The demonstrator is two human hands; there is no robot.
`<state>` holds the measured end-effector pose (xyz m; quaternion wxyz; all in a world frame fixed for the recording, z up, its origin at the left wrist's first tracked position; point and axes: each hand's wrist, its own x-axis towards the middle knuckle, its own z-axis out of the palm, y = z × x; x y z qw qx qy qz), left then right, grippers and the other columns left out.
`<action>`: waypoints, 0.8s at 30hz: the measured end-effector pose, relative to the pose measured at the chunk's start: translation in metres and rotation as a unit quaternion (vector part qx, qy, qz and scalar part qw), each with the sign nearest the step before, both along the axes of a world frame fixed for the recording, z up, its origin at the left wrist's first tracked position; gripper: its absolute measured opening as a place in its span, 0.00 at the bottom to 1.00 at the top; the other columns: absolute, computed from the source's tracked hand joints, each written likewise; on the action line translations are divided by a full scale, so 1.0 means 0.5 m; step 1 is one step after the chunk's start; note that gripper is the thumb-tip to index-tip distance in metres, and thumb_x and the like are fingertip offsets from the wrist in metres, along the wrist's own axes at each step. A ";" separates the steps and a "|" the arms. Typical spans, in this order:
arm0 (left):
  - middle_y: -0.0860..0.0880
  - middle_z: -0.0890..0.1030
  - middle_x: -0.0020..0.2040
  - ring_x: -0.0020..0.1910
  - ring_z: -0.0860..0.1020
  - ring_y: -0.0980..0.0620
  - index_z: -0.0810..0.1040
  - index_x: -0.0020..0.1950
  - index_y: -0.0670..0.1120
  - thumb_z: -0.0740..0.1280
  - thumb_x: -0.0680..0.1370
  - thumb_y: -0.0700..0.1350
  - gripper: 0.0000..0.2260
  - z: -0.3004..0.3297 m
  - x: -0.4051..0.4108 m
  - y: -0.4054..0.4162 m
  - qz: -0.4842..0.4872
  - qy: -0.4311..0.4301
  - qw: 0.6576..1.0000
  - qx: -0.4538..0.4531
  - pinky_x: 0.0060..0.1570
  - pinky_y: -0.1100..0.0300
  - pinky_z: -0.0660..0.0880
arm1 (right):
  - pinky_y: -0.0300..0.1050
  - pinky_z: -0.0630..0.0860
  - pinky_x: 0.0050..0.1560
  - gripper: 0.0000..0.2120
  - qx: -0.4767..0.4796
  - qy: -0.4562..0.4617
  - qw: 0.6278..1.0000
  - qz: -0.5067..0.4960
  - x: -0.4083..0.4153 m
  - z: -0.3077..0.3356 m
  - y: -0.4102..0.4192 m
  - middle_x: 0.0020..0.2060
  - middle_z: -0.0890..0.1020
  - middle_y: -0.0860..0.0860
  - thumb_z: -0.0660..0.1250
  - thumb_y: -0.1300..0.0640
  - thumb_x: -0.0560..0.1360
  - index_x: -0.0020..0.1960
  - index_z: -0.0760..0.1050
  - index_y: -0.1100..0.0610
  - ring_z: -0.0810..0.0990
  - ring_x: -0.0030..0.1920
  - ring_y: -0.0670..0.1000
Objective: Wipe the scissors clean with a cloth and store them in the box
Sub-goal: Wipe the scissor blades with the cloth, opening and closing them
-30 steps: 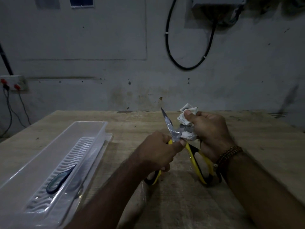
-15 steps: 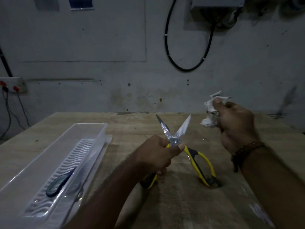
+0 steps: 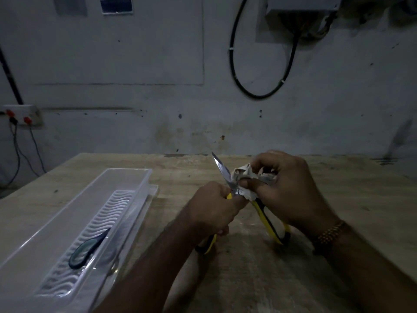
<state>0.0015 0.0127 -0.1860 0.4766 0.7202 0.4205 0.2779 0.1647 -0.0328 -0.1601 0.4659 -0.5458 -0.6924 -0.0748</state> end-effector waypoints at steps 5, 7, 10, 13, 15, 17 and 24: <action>0.50 0.71 0.25 0.18 0.69 0.55 0.78 0.40 0.41 0.69 0.80 0.59 0.22 0.003 -0.002 -0.003 0.015 0.014 0.999 0.033 0.24 0.62 0.68 | 0.49 0.76 0.37 0.15 0.044 0.093 0.995 -0.014 -0.007 -0.023 0.024 0.35 0.76 0.50 0.79 0.59 0.67 0.34 0.72 0.54 0.76 0.38 0.49; 0.49 0.73 0.26 0.18 0.70 0.56 0.80 0.46 0.37 0.69 0.80 0.59 0.23 0.006 -0.001 -0.002 0.020 0.025 0.999 0.043 0.24 0.63 0.69 | 0.46 0.77 0.36 0.16 0.053 0.115 0.992 -0.018 -0.010 -0.028 0.026 0.35 0.75 0.51 0.79 0.60 0.69 0.34 0.71 0.55 0.76 0.38 0.51; 0.50 0.74 0.26 0.18 0.72 0.56 0.82 0.47 0.37 0.68 0.82 0.57 0.22 0.007 -0.001 -0.008 0.017 0.042 0.997 0.061 0.24 0.62 0.70 | 0.40 0.72 0.35 0.21 0.064 0.136 0.988 -0.027 -0.001 -0.032 0.036 0.33 0.71 0.48 0.79 0.61 0.70 0.33 0.67 0.52 0.74 0.36 0.49; 0.52 0.75 0.25 0.19 0.73 0.56 0.80 0.38 0.44 0.68 0.81 0.58 0.20 0.002 0.002 -0.021 -0.007 0.064 0.995 0.074 0.25 0.61 0.72 | 0.44 0.75 0.33 0.20 0.078 0.187 0.977 -0.070 0.048 -0.031 0.068 0.31 0.75 0.50 0.80 0.57 0.70 0.32 0.68 0.52 0.75 0.33 0.52; 0.53 0.74 0.24 0.20 0.72 0.57 0.80 0.37 0.44 0.69 0.81 0.58 0.21 -0.002 0.017 -0.037 -0.040 0.051 0.996 0.063 0.26 0.60 0.72 | 0.47 0.77 0.31 0.17 0.085 0.248 0.960 -0.100 0.094 -0.023 0.079 0.29 0.78 0.53 0.79 0.57 0.70 0.34 0.71 0.58 0.78 0.30 0.50; 0.51 0.74 0.26 0.20 0.72 0.56 0.82 0.40 0.42 0.68 0.81 0.59 0.21 -0.003 0.033 -0.047 -0.058 0.031 0.996 0.060 0.28 0.59 0.72 | 0.38 0.74 0.27 0.13 0.108 0.338 0.932 -0.077 0.125 -0.010 0.068 0.26 0.77 0.50 0.77 0.62 0.73 0.38 0.74 0.65 0.75 0.25 0.40; 0.50 0.70 0.24 0.19 0.68 0.55 0.79 0.34 0.42 0.70 0.81 0.56 0.22 -0.008 0.010 -0.021 -0.028 -0.023 0.999 0.027 0.26 0.60 0.68 | 0.43 0.81 0.43 0.05 0.047 0.477 0.878 0.018 0.134 0.008 0.052 0.39 0.86 0.51 0.77 0.59 0.73 0.47 0.84 0.59 0.83 0.41 0.47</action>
